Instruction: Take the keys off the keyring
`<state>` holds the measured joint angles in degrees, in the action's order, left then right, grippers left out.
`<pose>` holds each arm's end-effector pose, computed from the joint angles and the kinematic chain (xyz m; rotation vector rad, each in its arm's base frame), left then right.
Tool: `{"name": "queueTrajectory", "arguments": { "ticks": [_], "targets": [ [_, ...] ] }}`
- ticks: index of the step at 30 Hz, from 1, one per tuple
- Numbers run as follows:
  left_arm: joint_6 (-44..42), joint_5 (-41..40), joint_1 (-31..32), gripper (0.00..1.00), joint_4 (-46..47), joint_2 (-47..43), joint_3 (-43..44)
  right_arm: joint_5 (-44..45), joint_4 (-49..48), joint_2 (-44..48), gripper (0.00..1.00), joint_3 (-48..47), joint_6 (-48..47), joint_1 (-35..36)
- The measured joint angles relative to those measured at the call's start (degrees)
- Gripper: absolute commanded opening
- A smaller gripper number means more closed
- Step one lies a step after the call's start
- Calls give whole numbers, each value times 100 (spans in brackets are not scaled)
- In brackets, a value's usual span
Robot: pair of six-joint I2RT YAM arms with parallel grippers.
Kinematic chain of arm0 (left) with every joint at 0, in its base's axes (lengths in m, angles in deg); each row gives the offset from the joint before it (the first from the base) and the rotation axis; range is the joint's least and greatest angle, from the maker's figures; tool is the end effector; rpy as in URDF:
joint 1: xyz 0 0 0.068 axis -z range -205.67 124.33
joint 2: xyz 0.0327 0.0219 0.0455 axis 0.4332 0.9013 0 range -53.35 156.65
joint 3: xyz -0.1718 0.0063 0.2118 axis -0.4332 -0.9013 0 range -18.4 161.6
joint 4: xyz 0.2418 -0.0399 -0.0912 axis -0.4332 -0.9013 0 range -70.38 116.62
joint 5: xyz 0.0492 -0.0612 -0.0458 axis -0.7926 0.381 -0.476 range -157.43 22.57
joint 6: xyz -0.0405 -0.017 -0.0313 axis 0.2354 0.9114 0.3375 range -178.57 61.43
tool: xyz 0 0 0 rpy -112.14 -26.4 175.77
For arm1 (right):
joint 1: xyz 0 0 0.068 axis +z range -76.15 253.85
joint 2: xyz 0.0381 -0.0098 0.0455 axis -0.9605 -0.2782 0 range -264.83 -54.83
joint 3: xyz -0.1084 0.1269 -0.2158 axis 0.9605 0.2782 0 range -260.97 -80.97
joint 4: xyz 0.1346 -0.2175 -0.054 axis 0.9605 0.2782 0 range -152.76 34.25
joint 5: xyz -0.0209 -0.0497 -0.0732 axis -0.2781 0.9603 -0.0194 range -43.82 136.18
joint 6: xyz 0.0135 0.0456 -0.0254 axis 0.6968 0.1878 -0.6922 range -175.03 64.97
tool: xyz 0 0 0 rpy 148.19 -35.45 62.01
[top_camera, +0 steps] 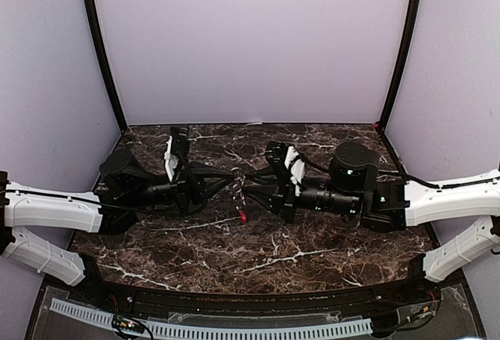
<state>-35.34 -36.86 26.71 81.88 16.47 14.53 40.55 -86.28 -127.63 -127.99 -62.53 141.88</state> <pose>0.1446 -0.2171 0.2951 0.8354 1.1791 -1.4395 0.1083 0.2776 0.3089 -1.0936 1.2815 0.8870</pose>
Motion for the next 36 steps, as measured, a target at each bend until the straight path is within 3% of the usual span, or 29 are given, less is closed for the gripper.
{"name": "queueTrajectory", "arguments": {
  "ticks": [4,8,36],
  "targets": [
    [11,-7,0,0,2,0,-15,356,-11,-116,18,-127,-146,127],
    [17,-17,0,0,9,-7,-28,647,-13,-192,0,-201,-271,229],
    [168,-750,-2,0,422,-101,-363,1049,-374,-1075,0,-557,-481,732]
  ]
}}
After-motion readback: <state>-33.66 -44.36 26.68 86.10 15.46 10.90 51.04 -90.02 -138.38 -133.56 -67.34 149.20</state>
